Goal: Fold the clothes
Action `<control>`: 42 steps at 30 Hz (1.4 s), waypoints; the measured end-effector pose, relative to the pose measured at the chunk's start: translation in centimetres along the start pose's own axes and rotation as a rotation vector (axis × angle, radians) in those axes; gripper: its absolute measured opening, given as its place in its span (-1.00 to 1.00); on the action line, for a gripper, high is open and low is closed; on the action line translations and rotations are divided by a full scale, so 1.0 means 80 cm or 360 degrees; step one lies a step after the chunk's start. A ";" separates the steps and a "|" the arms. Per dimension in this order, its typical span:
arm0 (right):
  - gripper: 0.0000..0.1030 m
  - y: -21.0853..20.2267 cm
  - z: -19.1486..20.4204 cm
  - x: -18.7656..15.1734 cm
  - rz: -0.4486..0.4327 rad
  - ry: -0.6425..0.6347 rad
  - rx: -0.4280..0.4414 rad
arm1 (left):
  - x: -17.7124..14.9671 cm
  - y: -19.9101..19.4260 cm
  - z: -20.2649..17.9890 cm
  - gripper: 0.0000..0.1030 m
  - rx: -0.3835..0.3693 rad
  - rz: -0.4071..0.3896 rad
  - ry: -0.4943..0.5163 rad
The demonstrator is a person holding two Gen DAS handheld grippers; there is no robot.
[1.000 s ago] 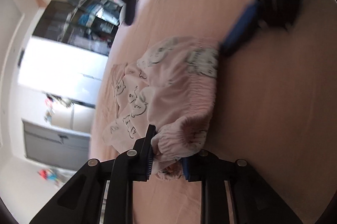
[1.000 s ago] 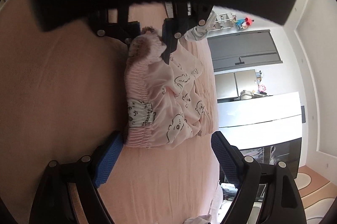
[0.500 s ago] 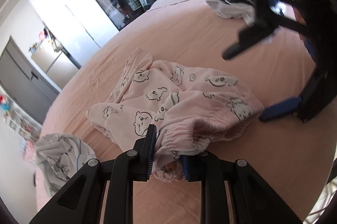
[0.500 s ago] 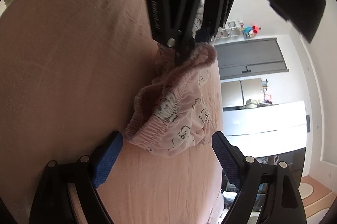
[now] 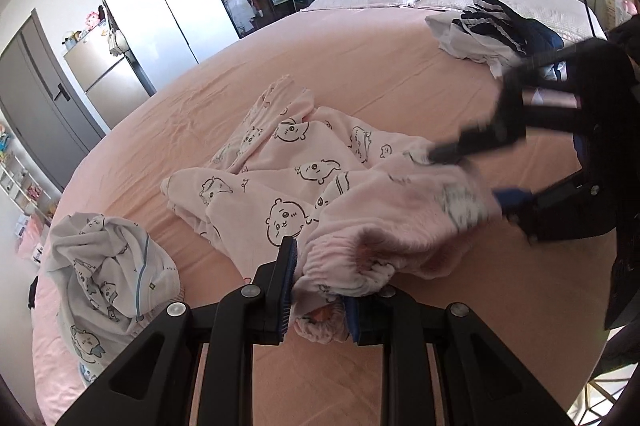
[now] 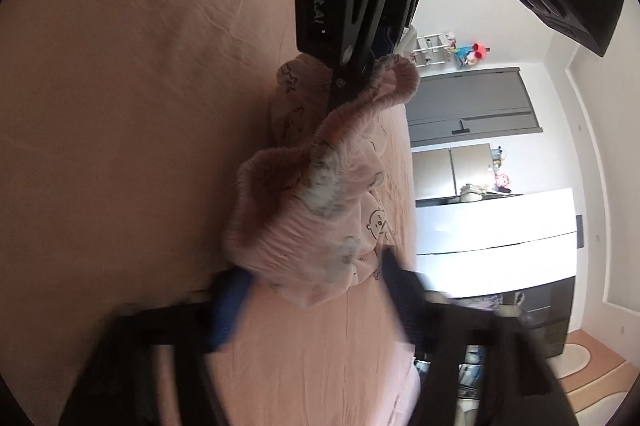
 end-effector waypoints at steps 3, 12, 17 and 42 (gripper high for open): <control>-0.70 0.005 0.008 -0.002 0.0056 0.0024 0.0068 | -0.001 0.001 0.001 -0.61 -0.0022 0.0005 -0.0016; -0.70 0.005 -0.039 0.012 0.0079 0.0348 0.0171 | 0.004 0.001 0.013 -0.61 -0.0005 0.0032 -0.0077; -0.71 0.000 -0.059 0.014 0.0041 0.0448 0.0217 | 0.008 -0.012 0.008 -0.62 -0.0023 0.0013 -0.0068; -0.73 -0.035 -0.016 -0.013 0.0101 0.0228 0.0126 | -0.023 -0.052 -0.032 -0.63 0.0030 0.0065 0.0047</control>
Point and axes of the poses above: each gripper's, at about its wrist camera, not at the fingertips, and y roughly the way its jaws point, z to its left, x to its top, the point moved 4 cm from there along y, roughly the way its jaws point, and after that the axes turned 9 degrees about z, right-handed, at the moved point
